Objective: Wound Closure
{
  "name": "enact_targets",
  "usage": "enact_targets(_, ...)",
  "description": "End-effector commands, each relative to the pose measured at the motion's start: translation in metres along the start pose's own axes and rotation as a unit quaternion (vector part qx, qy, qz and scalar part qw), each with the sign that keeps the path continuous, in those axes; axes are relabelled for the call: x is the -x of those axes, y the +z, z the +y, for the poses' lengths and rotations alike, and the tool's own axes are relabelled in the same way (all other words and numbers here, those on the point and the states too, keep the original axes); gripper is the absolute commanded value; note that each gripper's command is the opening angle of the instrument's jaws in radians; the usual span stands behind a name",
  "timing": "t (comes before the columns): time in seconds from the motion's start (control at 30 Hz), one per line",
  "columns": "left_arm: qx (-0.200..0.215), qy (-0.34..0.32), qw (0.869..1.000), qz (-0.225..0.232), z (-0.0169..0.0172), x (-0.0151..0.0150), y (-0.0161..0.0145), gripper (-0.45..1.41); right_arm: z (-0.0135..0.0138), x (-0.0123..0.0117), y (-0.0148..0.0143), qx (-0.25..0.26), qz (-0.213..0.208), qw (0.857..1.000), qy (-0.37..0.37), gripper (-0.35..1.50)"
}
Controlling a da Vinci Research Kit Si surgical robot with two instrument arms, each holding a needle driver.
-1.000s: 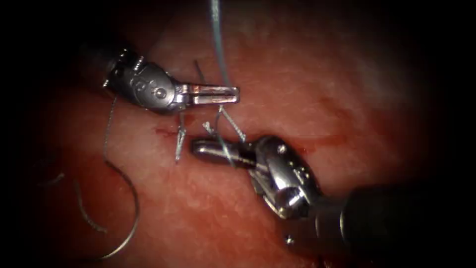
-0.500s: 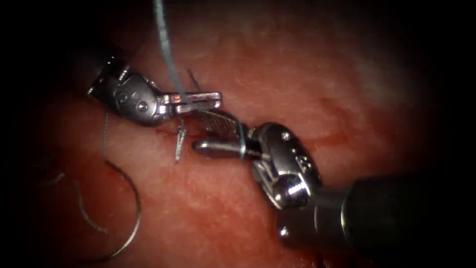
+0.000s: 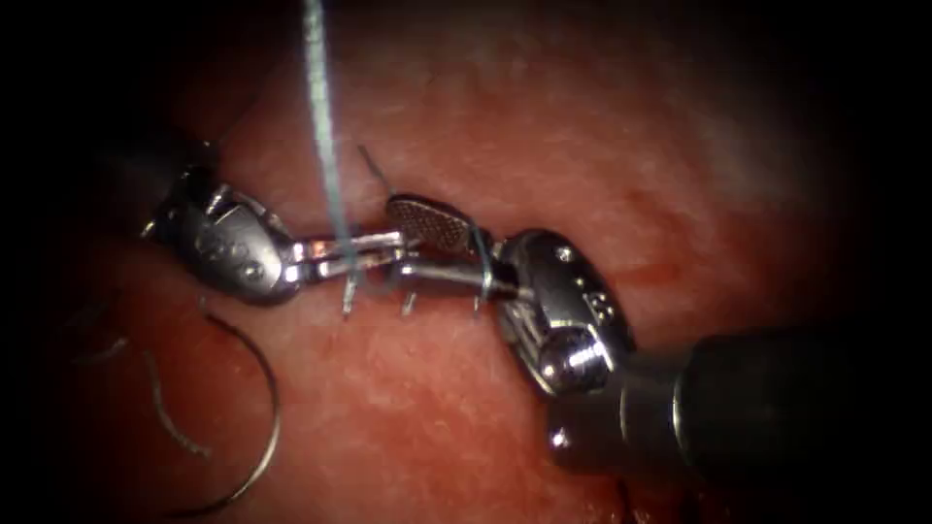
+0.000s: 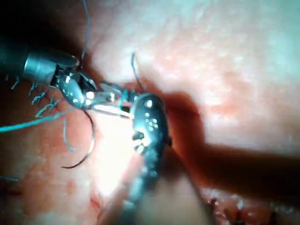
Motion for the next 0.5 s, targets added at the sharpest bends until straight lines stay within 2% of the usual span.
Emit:
enact_targets(0.03,0.002,-0.002,1.0,0.0,0.0013,0.0006,-0.0001,-0.45,-0.0001,0.001,0.0001,0.008,0.001,1.0,0.003,0.41)
enact_targets(0.33,0.022,-0.016,1.0,-0.006,0.0021,0.0003,-0.0003,-0.45,0.0012,0.0008,-0.0007,0.045,0.004,0.999,0.0,0.47)
enact_targets(0.5,0.024,-0.016,1.0,-0.008,0.0027,0.0,-0.0002,-0.45,0.0013,0.0013,-0.0005,0.067,-0.016,0.998,-0.005,0.29)
